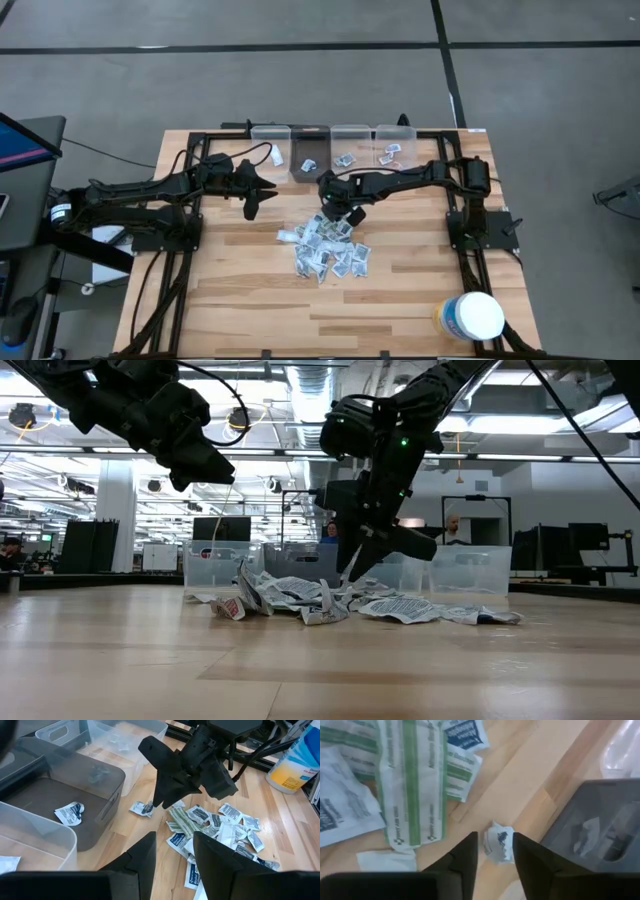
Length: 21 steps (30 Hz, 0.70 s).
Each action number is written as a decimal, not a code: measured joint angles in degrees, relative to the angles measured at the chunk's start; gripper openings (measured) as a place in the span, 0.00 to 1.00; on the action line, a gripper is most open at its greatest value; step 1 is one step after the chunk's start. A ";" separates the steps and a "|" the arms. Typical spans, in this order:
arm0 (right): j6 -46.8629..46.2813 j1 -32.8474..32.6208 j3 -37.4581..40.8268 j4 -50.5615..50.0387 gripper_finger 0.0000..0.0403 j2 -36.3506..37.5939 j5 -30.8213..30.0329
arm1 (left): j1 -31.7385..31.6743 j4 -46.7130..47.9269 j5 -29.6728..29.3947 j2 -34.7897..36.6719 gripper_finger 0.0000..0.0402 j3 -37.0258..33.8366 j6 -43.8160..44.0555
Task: Pick & Place First Aid Supplies
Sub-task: Put the towelette pack into the middle transparent bin
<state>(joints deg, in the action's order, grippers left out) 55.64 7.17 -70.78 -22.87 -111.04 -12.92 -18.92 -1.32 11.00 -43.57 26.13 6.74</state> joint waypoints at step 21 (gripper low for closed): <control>-0.16 2.66 0.57 -0.48 0.24 0.04 2.79 | 0.00 0.00 0.00 0.00 0.33 0.00 0.00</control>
<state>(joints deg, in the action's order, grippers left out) 55.48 9.83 -70.21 -23.36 -111.00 -10.13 -18.92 -1.32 11.00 -43.57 26.13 6.74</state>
